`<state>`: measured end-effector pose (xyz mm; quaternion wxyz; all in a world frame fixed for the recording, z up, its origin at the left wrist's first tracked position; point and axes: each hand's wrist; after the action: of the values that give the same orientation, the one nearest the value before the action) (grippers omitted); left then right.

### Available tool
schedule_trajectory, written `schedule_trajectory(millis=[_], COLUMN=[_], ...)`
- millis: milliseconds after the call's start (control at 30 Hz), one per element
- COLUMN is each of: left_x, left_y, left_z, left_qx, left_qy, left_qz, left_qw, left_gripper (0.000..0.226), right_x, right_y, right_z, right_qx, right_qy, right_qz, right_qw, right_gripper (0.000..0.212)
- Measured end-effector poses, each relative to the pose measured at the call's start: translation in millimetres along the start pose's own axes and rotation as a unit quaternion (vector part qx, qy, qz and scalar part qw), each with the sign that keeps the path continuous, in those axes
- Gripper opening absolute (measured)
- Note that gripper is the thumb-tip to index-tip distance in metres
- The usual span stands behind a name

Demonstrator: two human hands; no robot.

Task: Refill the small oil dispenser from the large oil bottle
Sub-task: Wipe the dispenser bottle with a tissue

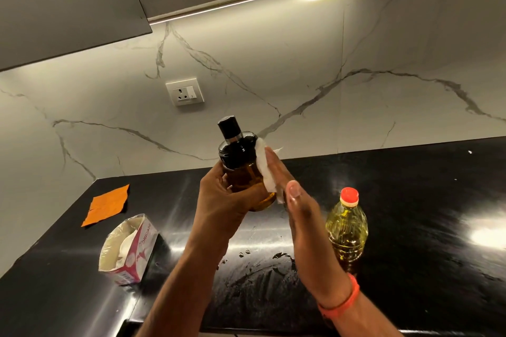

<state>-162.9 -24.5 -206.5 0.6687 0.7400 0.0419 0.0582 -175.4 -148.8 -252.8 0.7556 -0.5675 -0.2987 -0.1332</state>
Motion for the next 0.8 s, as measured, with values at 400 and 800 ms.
schedule_trajectory(millis=[400,800], left_x=[-7.8,6.7], left_y=[0.9,2.3], left_z=[4.9,2.7], left_qx=[-0.023,0.001], left_qy=[-0.017,-0.05], left_qz=[0.017,0.017], left_qw=[0.999,0.999], left_gripper=[0.051,0.064], right_x=[18.1,19.2], right_y=[19.7,23.8], right_z=[-11.4,-2.4], right_qx=[0.308,0.482], right_qy=[0.17,0.131], right_qz=[0.166,0.269], right_qw=[0.921,0.824], right_gripper=[0.066,0.079])
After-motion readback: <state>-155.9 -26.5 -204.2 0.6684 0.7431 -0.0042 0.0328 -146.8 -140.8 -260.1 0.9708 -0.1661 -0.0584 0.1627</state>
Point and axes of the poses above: each hand's wrist, its own x-axis towards the middle knuckle, its own z-axis out of the palm, y = z × x, and after that the axes turned 12 degrees about -z, right-handed
